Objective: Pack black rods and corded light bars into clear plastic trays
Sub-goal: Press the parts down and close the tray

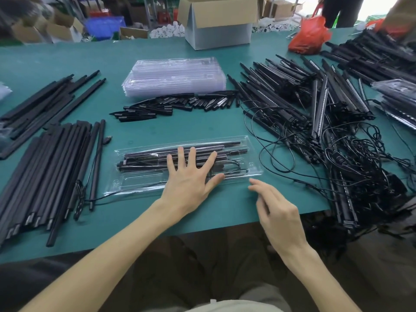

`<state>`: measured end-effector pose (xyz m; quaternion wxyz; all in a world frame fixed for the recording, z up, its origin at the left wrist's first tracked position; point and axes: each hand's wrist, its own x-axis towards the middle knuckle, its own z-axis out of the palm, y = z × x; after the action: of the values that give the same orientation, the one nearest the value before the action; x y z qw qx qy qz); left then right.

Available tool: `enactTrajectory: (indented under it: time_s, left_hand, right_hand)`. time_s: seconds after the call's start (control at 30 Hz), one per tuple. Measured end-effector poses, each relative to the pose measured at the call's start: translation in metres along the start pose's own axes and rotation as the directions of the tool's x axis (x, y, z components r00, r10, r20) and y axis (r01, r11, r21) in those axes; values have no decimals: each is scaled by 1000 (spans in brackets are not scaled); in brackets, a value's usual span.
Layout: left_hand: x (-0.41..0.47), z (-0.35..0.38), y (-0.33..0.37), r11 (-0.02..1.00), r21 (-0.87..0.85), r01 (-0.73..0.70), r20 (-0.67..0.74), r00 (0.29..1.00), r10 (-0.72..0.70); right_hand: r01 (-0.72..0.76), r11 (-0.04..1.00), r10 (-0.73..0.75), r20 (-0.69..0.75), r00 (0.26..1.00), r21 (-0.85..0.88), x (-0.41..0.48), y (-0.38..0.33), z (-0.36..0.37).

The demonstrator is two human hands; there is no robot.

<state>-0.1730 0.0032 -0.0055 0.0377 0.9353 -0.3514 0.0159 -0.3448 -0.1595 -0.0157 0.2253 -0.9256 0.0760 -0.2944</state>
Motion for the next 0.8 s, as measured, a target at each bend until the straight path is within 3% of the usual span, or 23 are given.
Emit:
enactTrajectory:
  time_s: [0.1, 0.2, 0.33, 0.5, 0.6, 0.8]
  left_hand:
    - [-1, 1, -1, 1000, -22, -5, 3, 1000, 5]
    - [-2, 2, -1, 1000, -13, -12, 6, 1000, 12]
    - [-3, 2, -1, 1000, -13, -15, -5, 1000, 14]
    - [-5, 2, -1, 999, -31, -11, -4, 1000, 11]
    - [-4, -1, -2, 997, -71, -4, 11, 1000, 5]
    - [-6, -6, -4, 997, -82, -4, 15, 1000, 5]
  right_hand:
    - [-41, 997, 46, -78, 996, 61, -1, 3, -7]
    - [-196, 973, 208, -98, 973, 124, 16, 6, -15]
    - [-466, 878, 449, 148, 881, 106, 59, 11, -14]
    - [-566, 824, 551, 274, 788, -27, 100, 16, -8]
    - [-681, 727, 593, 417, 689, 90, 114, 21, -11]
    - [-759, 566, 544, 546, 637, 322, 111, 22, -10]
